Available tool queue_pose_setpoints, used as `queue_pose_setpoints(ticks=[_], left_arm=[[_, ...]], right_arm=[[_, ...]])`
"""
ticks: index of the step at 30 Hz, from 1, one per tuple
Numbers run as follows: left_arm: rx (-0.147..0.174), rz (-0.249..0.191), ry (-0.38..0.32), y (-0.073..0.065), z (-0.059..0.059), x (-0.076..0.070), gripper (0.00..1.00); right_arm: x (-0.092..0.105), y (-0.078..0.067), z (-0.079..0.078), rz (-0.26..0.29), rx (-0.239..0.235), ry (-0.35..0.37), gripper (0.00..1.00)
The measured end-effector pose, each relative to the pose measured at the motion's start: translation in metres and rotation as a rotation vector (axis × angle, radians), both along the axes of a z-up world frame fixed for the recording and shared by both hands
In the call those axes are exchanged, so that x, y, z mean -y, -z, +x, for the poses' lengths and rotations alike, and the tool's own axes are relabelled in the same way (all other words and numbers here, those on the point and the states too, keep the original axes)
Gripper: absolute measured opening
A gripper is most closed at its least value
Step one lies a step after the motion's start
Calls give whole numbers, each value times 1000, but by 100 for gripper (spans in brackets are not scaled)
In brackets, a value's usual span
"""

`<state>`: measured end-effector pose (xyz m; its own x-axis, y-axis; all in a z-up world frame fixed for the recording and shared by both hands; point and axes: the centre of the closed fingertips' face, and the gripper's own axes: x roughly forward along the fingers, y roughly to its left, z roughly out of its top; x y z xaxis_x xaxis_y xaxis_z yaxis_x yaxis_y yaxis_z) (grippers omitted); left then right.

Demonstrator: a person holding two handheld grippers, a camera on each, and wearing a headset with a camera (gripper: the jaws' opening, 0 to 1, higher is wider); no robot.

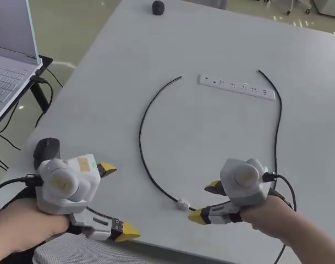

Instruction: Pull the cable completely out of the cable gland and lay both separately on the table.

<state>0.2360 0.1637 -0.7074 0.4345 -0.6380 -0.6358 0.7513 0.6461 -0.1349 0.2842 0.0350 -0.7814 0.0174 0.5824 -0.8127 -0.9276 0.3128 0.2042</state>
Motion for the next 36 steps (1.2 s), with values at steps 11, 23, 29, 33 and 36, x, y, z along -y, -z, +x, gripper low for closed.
queue_pose_setpoints(ticks=[11,23,29,33,36], left_arm=[[14,-8,-3,-2,3,-1,95],[0,-15,-18,-1,3,-5,95],[-10,-9,-12,2,3,-8,95],[-15,-6,-8,2,4,-10,95],[-16,-6,-7,2,5,-10,94]], right_arm=[[-2,19,-3,-55,-13,-51,45],[-12,35,-2,-84,-19,-94,37],[-13,38,-2,-92,-20,-103,34],[-15,40,-2,-95,-23,-112,29],[-15,41,-3,-95,-28,-117,24]])
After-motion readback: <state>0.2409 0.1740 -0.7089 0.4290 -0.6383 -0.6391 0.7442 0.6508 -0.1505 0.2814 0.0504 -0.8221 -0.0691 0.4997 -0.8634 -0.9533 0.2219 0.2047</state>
